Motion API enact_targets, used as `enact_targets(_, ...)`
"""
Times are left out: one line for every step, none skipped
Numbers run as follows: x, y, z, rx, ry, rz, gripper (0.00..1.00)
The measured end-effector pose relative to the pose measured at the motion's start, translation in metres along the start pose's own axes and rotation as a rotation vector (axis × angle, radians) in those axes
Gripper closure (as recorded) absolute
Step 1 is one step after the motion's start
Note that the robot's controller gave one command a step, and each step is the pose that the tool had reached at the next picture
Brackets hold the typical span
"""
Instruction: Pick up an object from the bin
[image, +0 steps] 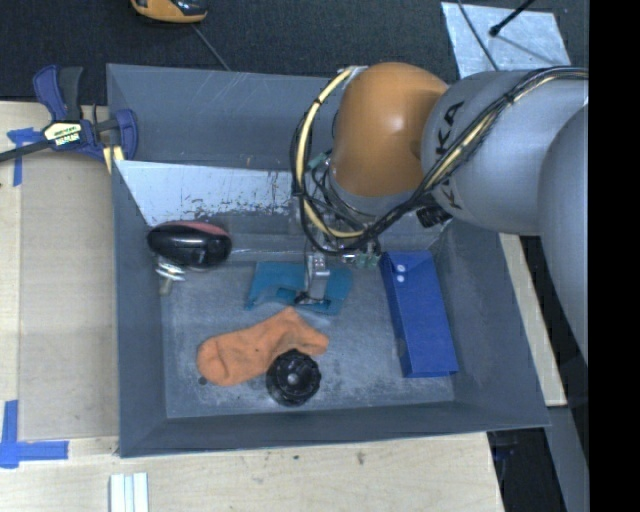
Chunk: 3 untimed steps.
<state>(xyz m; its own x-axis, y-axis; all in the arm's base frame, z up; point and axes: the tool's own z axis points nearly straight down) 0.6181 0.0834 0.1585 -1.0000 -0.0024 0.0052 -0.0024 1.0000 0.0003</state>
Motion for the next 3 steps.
enact_targets(-0.002,0.0,-0.005,-0.001,-0.008,0.001,0.0)
enact_targets(0.011,-0.002,0.044,0.0,-0.014,-0.057,0.0)
enact_targets(0.029,0.004,0.086,-0.003,-0.017,-0.023,1.0)
